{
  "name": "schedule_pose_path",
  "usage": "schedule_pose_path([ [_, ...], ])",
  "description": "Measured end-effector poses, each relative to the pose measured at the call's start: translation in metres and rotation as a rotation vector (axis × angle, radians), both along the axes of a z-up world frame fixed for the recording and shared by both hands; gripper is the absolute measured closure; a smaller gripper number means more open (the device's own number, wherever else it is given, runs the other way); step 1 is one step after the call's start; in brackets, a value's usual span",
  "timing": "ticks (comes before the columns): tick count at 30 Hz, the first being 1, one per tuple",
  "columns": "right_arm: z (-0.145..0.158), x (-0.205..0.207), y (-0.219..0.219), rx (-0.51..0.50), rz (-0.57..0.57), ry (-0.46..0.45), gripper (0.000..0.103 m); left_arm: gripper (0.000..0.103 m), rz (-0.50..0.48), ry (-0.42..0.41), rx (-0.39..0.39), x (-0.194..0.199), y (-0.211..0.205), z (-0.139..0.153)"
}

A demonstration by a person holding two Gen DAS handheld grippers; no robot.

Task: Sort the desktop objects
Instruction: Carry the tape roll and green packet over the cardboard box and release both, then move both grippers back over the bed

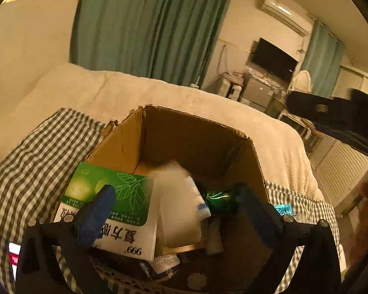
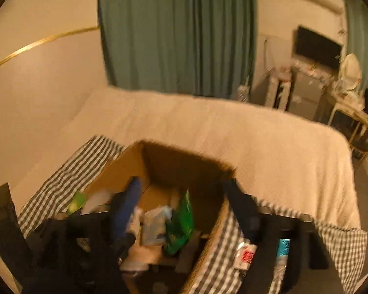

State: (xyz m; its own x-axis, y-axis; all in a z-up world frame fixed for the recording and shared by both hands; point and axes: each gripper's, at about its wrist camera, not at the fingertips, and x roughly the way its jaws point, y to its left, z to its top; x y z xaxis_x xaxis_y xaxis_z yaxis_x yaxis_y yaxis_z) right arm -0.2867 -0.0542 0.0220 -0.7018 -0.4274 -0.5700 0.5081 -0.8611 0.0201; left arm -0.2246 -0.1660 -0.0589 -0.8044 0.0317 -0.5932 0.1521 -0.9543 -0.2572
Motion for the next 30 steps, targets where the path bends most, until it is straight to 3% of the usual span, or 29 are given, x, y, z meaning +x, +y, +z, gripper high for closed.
schedule_pose_path([
  [7, 0.029, 0.029, 0.073, -0.048, -0.094, 0.024, 0.024, 0.000, -0.023, 0.038, -0.068, 0.033, 0.036, 0.039],
  [14, 0.049, 0.086, 0.184, -0.080, -0.245, 0.065, 0.024, 0.000, -0.142, 0.041, -0.094, 0.064, 0.124, 0.058],
  [18, 0.036, 0.113, 0.235, -0.080, -0.330, 0.055, 0.024, 0.000, -0.148, -0.017, -0.113, 0.064, 0.168, 0.033],
  [24, -0.014, 0.130, 0.290, -0.048, -0.386, -0.006, 0.024, 0.000, -0.178, -0.109, -0.141, 0.050, 0.204, -0.015],
  [30, -0.072, 0.108, 0.306, -0.043, -0.370, -0.081, 0.024, 0.000, -0.185, -0.144, -0.150, 0.035, 0.217, -0.063],
])
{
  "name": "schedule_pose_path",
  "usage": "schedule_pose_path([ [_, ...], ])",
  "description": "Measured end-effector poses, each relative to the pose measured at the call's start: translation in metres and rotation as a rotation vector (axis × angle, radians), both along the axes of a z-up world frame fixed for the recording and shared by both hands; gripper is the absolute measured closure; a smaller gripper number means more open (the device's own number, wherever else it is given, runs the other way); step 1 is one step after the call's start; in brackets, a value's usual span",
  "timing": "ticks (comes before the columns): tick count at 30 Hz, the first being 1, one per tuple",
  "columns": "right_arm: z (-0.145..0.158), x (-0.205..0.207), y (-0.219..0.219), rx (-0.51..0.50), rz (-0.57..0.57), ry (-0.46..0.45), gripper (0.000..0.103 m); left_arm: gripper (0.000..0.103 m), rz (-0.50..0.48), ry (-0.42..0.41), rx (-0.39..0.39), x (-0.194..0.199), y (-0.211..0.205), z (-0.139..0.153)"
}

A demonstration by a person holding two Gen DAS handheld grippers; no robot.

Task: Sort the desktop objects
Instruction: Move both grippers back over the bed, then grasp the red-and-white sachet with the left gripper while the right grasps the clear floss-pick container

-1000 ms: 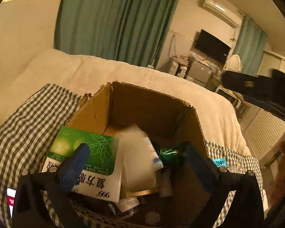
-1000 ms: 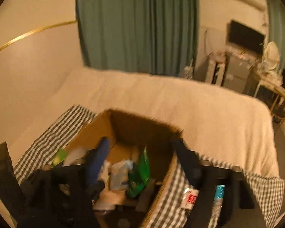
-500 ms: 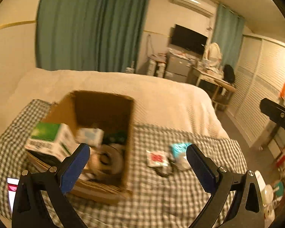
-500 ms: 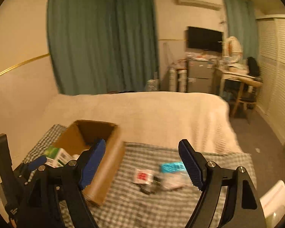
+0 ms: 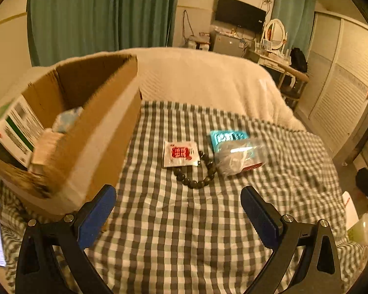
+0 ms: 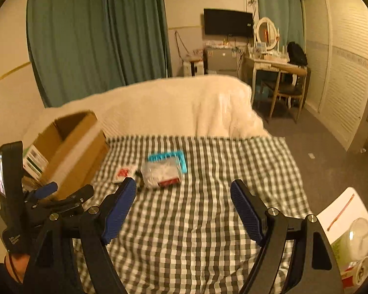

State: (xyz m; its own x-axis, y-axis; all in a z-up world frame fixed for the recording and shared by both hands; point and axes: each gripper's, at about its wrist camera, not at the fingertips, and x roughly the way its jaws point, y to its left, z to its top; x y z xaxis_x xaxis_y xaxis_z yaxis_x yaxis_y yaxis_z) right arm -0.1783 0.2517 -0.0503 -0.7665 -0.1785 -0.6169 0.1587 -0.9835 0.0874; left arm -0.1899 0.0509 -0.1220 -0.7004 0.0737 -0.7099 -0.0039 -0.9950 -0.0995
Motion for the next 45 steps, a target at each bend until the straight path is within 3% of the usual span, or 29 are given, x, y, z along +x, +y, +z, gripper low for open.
schedule_pose_path([
  [5, -0.043, -0.033, -0.017, 0.025, 0.078, -0.022, 0.024, 0.000, 0.053, -0.015, -0.002, -0.024, -0.008, -0.031],
  [9, -0.071, -0.066, -0.036, 0.058, 0.184, -0.019, 0.024, 0.000, 0.095, 0.079, -0.063, -0.027, 0.005, -0.041],
  [12, -0.084, -0.091, -0.048, 0.066, 0.239, 0.002, 0.024, 0.000, 0.136, 0.102, -0.126, -0.036, 0.016, -0.047],
  [15, -0.088, -0.109, -0.052, 0.035, 0.272, 0.038, 0.016, 0.000, 0.178, 0.116, -0.163, -0.040, 0.022, -0.050],
  [20, -0.098, -0.125, -0.049, -0.038, 0.284, 0.077, 0.013, 0.000, 0.051, 0.026, -0.028, -0.042, 0.032, -0.067],
  [23, -0.109, -0.132, -0.051, -0.032, 0.283, 0.050, 0.011, 0.000, 0.100, 0.002, -0.080, -0.051, 0.027, -0.077],
  [26, -0.122, -0.141, -0.052, -0.041, 0.283, 0.014, 0.011, 0.000, 0.131, -0.047, -0.040, -0.064, 0.010, -0.086],
  [30, -0.135, -0.151, -0.050, -0.098, 0.274, -0.037, 0.010, 0.000, 0.122, -0.050, 0.005, -0.074, 0.006, -0.091],
  [34, -0.139, -0.154, -0.051, -0.094, 0.266, -0.048, 0.009, 0.000, 0.140, -0.039, 0.047, -0.081, -0.002, -0.095],
  [37, -0.140, -0.156, -0.055, -0.137, 0.263, -0.068, 0.008, 0.000, 0.127, -0.035, 0.044, -0.084, 0.002, -0.096],
  [41, -0.146, -0.154, -0.077, -0.027, 0.253, -0.059, 0.005, 0.000, 0.103, -0.031, 0.018, -0.080, 0.001, -0.098],
  [45, -0.152, -0.158, -0.068, -0.049, 0.209, -0.074, 0.010, 0.000, 0.095, -0.029, 0.027, -0.086, -0.001, -0.098],
])
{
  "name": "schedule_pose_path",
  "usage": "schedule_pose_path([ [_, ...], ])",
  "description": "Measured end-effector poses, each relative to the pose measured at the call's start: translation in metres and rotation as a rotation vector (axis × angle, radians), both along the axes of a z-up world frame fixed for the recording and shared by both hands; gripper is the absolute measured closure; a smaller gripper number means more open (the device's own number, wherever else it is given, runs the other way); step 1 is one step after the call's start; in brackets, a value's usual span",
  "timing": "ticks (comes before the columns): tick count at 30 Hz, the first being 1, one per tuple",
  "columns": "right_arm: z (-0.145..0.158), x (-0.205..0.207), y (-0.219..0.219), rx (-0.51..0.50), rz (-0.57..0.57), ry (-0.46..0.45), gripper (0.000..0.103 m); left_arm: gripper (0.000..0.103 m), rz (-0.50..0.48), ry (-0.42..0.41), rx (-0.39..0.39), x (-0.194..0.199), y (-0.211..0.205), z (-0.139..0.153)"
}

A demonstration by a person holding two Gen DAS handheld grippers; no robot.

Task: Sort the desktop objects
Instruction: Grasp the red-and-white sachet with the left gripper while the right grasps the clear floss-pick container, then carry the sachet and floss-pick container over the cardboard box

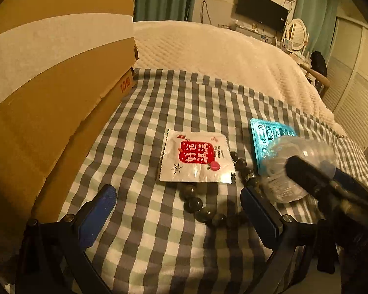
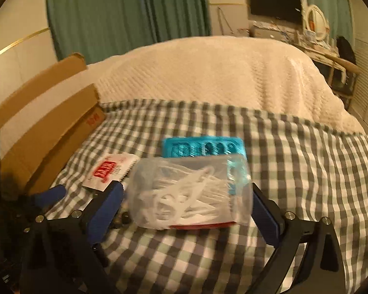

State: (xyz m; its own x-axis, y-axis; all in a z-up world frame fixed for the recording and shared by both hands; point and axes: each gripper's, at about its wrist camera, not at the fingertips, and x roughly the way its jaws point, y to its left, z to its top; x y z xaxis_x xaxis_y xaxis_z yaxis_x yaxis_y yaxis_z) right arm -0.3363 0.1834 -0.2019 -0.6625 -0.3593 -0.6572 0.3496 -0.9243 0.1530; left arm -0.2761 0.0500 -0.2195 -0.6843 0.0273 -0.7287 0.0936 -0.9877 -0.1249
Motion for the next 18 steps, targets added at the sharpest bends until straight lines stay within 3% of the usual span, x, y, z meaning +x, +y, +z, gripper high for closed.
schedule_pose_path([
  [1, 0.000, -0.002, 0.007, -0.031, -0.014, -0.014, 0.014, 0.000, 0.001, 0.000, 0.004, -0.002, -0.001, 0.001],
  [9, 0.004, -0.006, 0.038, -0.088, -0.059, -0.026, 0.014, 0.002, 0.002, -0.017, 0.047, -0.033, 0.004, 0.002],
  [10, 0.004, -0.006, 0.037, -0.084, -0.058, -0.024, 0.014, 0.008, -0.010, -0.021, 0.058, -0.035, 0.004, 0.002],
  [12, 0.003, -0.006, 0.036, -0.075, -0.054, -0.019, 0.014, 0.047, -0.023, -0.027, 0.032, -0.035, 0.006, 0.002],
  [14, 0.001, -0.006, 0.036, -0.076, -0.054, -0.021, 0.014, 0.052, -0.048, -0.033, 0.015, -0.037, 0.007, 0.003],
  [16, 0.000, -0.006, 0.037, -0.080, -0.054, -0.022, 0.014, 0.065, -0.064, -0.030, 0.024, -0.034, 0.008, 0.005],
  [18, 0.000, -0.006, 0.037, -0.081, -0.055, -0.020, 0.014, 0.065, -0.073, -0.033, 0.031, -0.033, 0.008, 0.008],
])
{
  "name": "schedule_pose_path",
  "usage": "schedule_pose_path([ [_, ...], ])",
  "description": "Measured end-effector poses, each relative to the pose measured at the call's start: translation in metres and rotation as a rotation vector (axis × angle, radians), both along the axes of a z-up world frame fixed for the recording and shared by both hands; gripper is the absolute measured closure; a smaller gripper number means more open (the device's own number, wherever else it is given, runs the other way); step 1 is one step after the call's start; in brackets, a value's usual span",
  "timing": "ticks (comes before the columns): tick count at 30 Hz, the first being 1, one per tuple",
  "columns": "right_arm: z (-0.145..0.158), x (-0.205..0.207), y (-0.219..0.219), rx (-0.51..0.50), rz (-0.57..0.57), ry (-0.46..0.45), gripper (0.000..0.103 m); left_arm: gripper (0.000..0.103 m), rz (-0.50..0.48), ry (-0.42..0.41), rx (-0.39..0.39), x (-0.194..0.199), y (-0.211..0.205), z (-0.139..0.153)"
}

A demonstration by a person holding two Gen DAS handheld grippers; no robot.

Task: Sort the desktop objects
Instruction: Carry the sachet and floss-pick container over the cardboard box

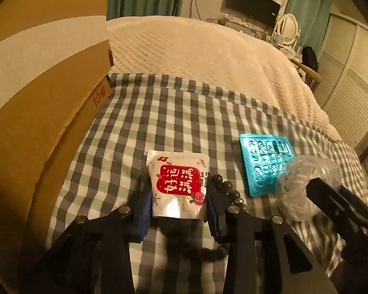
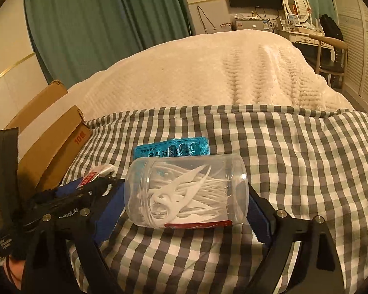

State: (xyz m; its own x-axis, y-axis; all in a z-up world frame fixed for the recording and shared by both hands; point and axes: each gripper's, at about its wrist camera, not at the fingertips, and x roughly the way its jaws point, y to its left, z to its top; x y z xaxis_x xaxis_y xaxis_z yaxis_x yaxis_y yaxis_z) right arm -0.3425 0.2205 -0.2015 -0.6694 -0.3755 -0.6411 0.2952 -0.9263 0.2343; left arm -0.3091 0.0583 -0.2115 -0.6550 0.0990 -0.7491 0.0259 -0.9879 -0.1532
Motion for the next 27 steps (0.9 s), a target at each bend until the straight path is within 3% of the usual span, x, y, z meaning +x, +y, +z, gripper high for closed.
schedule_pose_path([
  [5, 0.005, 0.003, 0.003, -0.001, -0.012, 0.013, 0.014, 0.065, -0.019, 0.020, -0.016, 0.015, 0.000, 0.014],
  [9, 0.019, 0.011, 0.006, 0.060, -0.038, 0.048, 0.014, 0.065, -0.032, 0.031, -0.022, 0.031, -0.001, 0.030],
  [18, 0.047, 0.078, 0.017, 0.122, -0.064, 0.015, 0.014, 0.065, -0.052, 0.115, -0.073, 0.086, -0.012, 0.080],
  [21, 0.070, 0.108, 0.017, 0.130, -0.070, 0.024, 0.014, 0.065, -0.046, 0.162, -0.077, 0.102, -0.017, 0.102],
  [27, 0.147, 0.161, 0.003, 0.151, -0.051, 0.111, 0.014, 0.065, -0.030, 0.267, -0.071, 0.128, -0.036, 0.163],
])
